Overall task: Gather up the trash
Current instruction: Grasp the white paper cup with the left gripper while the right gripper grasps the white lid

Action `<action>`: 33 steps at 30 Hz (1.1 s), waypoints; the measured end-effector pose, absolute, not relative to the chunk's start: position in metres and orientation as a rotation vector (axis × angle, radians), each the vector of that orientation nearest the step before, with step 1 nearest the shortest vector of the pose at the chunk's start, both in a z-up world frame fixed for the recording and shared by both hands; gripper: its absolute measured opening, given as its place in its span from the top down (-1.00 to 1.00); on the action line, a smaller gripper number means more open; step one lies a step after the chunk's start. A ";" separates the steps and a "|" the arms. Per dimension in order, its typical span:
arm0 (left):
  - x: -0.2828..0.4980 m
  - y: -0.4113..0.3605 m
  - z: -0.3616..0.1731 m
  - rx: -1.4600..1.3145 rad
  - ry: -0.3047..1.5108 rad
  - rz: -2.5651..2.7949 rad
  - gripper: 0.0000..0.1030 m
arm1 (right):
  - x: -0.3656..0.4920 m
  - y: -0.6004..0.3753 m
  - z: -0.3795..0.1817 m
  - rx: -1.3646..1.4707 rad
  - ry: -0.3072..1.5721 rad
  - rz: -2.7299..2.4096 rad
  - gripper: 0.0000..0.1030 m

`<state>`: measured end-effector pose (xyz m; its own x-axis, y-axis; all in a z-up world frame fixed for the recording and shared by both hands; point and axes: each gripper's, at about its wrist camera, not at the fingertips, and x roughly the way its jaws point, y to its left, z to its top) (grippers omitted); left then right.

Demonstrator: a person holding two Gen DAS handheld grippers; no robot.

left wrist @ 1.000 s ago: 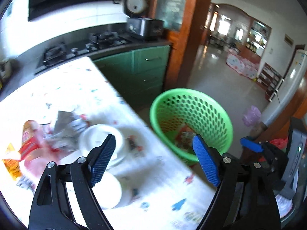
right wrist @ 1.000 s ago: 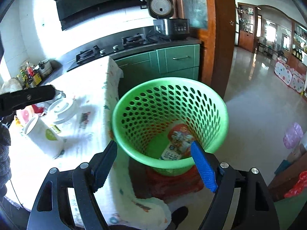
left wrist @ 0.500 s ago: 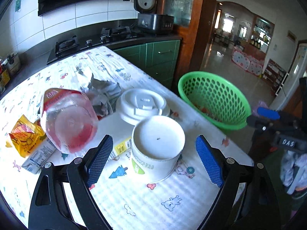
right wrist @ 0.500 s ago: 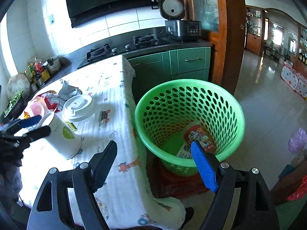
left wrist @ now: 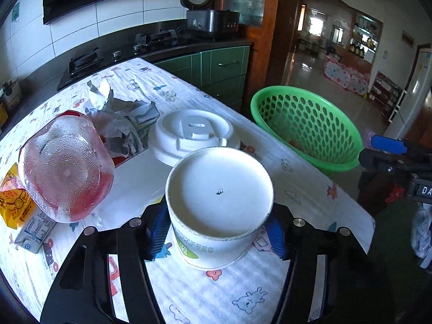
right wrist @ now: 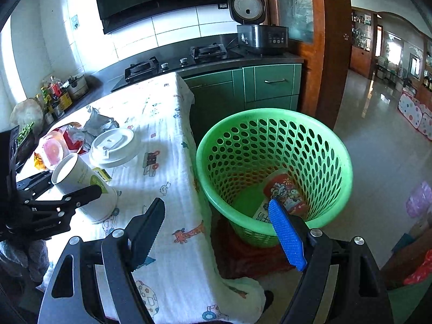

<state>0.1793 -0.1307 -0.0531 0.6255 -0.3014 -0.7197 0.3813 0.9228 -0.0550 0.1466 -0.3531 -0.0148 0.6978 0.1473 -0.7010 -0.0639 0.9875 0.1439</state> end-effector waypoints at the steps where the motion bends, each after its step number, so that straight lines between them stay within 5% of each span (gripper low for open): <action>1: 0.177 -0.129 -0.052 0.106 0.799 -0.392 -0.17 | 0.147 -0.353 -0.015 0.113 0.791 0.121 -0.49; 15: 0.135 -0.087 -0.014 0.070 0.742 -0.370 -0.14 | 0.165 -0.317 -0.006 0.104 0.789 0.235 -0.49; 33: 0.119 -0.026 -0.003 -0.013 0.724 -0.300 -0.14 | 0.225 -0.231 -0.007 0.069 0.789 0.394 -0.73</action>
